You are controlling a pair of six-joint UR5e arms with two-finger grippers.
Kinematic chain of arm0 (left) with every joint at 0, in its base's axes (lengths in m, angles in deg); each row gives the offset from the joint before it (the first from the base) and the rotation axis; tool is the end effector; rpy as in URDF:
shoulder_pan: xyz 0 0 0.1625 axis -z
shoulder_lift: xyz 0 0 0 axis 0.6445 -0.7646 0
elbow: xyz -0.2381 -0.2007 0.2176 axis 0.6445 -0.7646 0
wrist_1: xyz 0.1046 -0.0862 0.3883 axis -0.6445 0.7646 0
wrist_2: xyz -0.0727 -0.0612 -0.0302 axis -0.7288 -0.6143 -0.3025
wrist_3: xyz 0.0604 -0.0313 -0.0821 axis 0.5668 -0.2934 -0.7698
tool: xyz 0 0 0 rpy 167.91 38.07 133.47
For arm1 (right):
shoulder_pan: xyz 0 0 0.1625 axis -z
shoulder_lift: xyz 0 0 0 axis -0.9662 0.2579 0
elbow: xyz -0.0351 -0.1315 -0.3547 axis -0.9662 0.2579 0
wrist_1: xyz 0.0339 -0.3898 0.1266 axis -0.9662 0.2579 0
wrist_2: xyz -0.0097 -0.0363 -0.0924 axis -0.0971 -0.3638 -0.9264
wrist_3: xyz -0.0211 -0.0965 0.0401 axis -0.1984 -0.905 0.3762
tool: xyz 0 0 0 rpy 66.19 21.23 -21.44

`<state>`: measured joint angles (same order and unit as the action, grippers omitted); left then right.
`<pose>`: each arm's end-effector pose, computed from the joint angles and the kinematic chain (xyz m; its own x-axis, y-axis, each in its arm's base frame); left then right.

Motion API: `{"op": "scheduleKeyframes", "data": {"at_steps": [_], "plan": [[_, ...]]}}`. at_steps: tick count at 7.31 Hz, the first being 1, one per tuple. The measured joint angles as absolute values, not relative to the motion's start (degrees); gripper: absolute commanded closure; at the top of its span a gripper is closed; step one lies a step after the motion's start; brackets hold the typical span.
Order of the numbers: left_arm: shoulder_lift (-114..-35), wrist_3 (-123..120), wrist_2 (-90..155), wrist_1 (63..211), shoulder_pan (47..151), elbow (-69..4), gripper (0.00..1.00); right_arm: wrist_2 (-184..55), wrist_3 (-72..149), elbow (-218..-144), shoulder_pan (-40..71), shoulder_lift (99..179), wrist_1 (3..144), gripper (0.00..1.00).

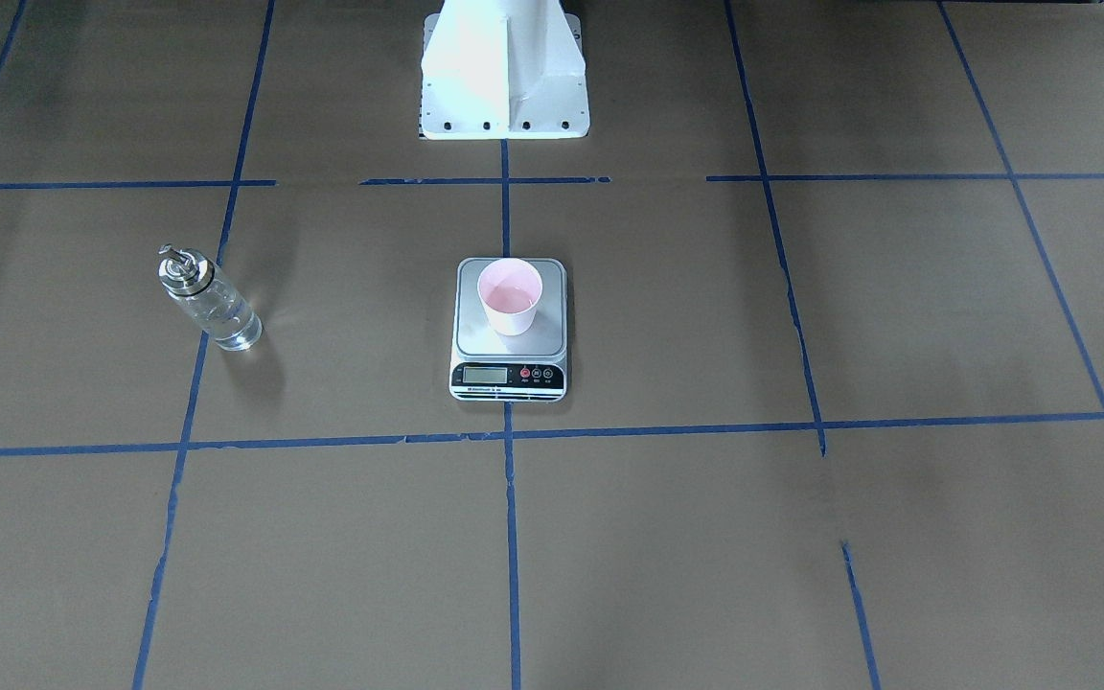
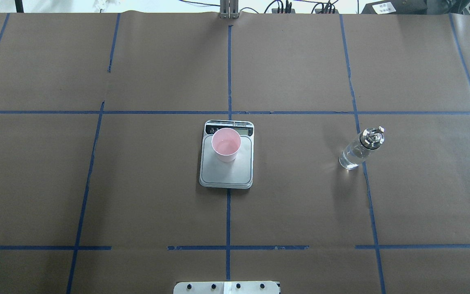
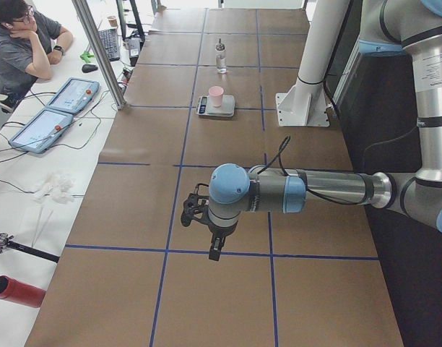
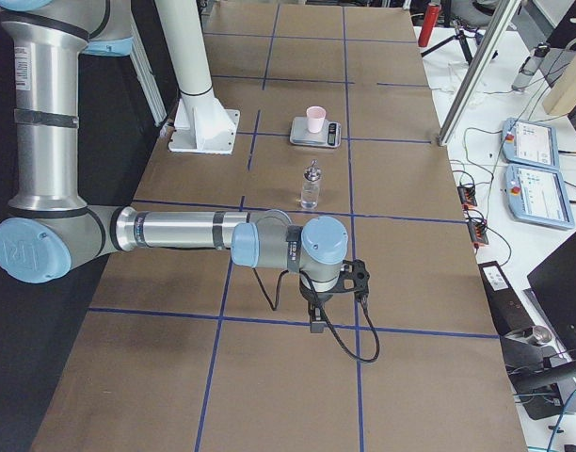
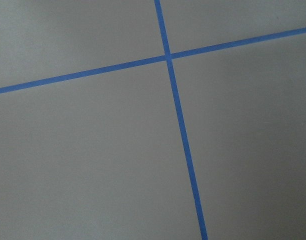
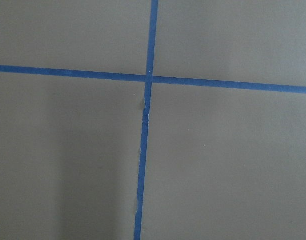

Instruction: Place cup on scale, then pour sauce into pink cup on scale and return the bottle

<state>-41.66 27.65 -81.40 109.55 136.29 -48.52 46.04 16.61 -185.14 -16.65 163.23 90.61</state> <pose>-0.1004 -0.3942 0.5777 0.7073 0.1982 -0.6786 -0.0700 0.9748 0.2117 0.0734 -0.4572 0.6002 0.7225 -0.0632 0.6884 0.0388 0.9979 0.0509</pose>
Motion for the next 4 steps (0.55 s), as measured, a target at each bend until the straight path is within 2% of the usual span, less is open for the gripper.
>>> {"op": "scheduleKeyframes", "data": {"at_steps": [4], "plan": [[-41.8,27.7,-81.4,109.4,136.3,-47.0,0.0,46.3,16.7,-185.3,-16.6,163.1,90.5,0.0]]}}
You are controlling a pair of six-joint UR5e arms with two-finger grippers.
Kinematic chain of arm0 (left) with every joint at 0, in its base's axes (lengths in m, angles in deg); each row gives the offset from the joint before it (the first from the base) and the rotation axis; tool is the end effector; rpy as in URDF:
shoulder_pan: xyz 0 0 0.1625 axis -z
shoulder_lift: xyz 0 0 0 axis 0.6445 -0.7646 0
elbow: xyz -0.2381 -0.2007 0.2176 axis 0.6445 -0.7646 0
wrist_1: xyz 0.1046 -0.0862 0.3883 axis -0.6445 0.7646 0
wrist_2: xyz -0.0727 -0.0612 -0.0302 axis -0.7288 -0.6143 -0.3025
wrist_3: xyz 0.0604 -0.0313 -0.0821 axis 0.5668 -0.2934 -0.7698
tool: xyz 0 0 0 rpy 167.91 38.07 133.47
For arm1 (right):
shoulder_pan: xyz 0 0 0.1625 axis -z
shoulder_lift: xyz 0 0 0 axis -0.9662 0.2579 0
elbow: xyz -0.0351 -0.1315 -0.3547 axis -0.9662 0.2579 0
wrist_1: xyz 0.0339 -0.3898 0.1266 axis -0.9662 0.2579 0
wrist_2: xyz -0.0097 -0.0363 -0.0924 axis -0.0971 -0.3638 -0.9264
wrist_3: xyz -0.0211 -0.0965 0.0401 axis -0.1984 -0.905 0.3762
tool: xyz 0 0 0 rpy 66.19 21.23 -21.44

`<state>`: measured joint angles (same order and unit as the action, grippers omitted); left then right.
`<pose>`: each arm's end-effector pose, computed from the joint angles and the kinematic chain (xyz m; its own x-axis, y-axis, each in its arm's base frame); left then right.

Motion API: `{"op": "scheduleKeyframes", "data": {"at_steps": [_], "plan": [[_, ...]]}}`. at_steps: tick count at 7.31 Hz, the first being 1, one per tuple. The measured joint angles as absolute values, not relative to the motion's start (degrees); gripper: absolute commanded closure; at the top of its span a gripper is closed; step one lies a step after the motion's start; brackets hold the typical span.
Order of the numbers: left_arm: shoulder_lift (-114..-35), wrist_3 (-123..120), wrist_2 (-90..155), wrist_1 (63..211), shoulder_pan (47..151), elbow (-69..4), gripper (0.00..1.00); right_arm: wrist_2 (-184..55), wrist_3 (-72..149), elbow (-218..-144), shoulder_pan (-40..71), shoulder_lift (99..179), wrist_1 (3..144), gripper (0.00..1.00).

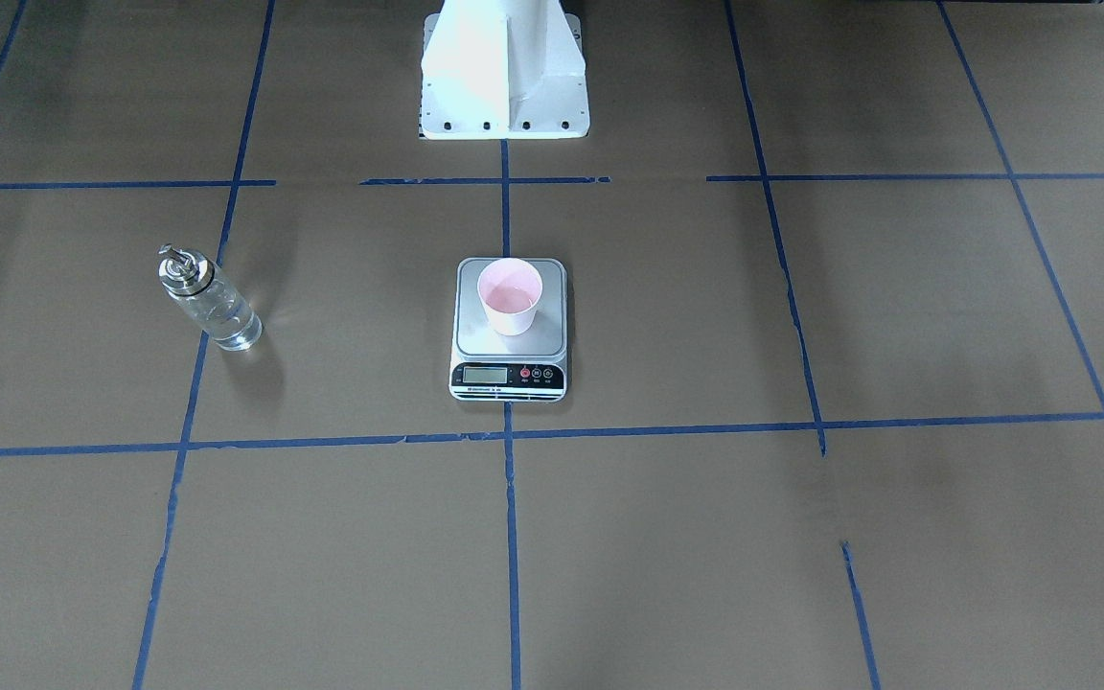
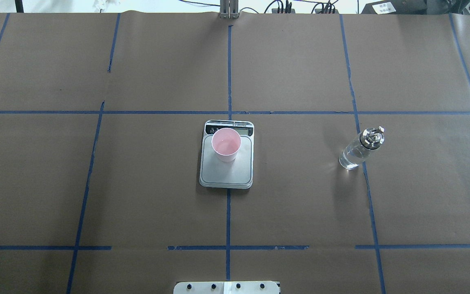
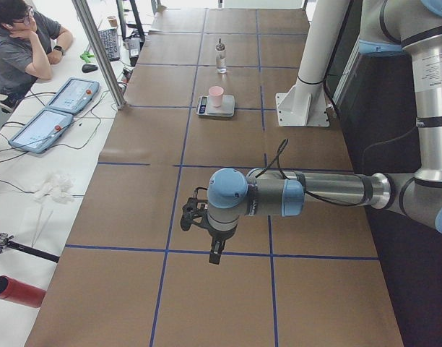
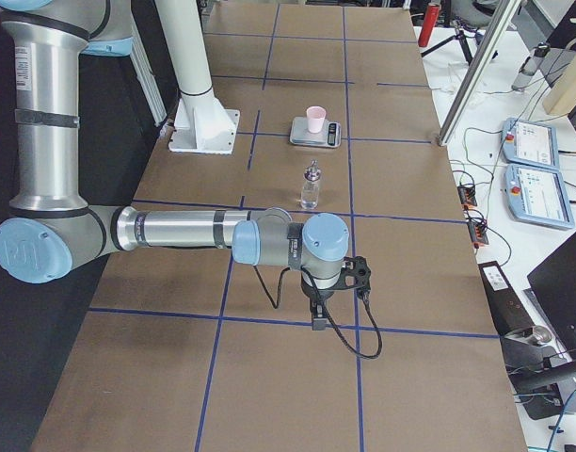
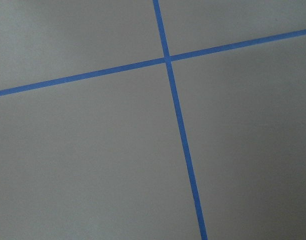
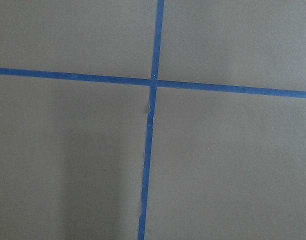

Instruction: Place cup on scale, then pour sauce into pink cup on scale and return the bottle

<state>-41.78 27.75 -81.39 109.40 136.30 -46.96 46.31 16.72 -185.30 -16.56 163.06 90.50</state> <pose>-0.1004 -0.3934 0.5905 0.7053 0.1809 -0.6855 -0.0705 0.9800 0.1861 0.0723 -0.4590 0.5969 0.7194 -0.0678 0.6913 0.0387 0.9976 0.0576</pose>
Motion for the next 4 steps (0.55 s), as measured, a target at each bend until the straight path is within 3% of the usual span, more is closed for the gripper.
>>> {"op": "scheduleKeyframes", "data": {"at_steps": [4], "plan": [[-41.4,27.8,-81.4,109.2,136.3,-46.8,0.0,46.3,17.0,-185.1,-16.4,163.1,90.5,0.0]]}}
